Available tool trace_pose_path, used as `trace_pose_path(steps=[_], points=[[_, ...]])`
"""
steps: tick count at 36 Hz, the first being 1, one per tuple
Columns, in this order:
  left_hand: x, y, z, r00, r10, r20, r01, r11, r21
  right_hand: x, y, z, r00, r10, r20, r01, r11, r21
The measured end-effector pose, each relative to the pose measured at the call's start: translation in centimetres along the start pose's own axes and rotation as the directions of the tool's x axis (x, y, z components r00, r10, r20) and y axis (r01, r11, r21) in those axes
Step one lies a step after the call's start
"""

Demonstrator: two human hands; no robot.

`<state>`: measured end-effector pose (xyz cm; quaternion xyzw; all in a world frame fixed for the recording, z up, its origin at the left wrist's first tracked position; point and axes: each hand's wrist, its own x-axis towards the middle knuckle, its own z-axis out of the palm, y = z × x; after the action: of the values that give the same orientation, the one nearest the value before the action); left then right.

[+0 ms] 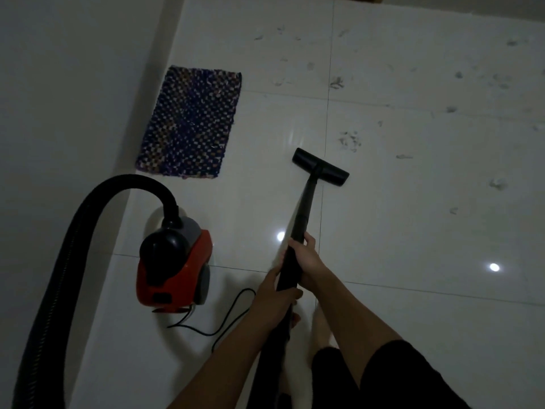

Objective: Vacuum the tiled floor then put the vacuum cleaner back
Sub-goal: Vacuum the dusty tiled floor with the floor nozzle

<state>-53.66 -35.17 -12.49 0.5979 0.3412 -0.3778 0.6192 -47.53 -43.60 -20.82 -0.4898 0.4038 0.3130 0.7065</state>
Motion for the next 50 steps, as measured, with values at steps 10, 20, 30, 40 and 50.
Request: trace_pose_path(steps=[10,20,30,40,50], points=[[5.7,5.5,-0.4,0.996,0.056,-0.062,-0.062,0.993,-0.099,5.9,-6.9,3.9,0.998,0.034,0.059,-0.023,0.982,-0.185],[9.7,11.5,0.0,0.998,0.049,-0.041,-0.057,0.977,-0.205,10.8,-13.3,6.5,0.989,0.048,0.142,0.016,0.91,-0.415],[15.1,16.7,-1.0,0.997,0.06,-0.056,-0.069,0.982,-0.176,15.6,-18.5,9.3,0.985,0.037,0.17,0.063,0.835,-0.547],[21.2,25.9,-4.4,0.991,0.13,-0.022,-0.132,0.986,-0.103,21.9,-26.5,15.4,0.992,-0.079,0.1,0.125,0.756,-0.643],[25.2,34.9,-9.5,0.989,0.138,-0.061,-0.148,0.964,-0.222,26.7,-33.4,22.5,0.99,-0.097,0.106,0.143,0.73,-0.669]])
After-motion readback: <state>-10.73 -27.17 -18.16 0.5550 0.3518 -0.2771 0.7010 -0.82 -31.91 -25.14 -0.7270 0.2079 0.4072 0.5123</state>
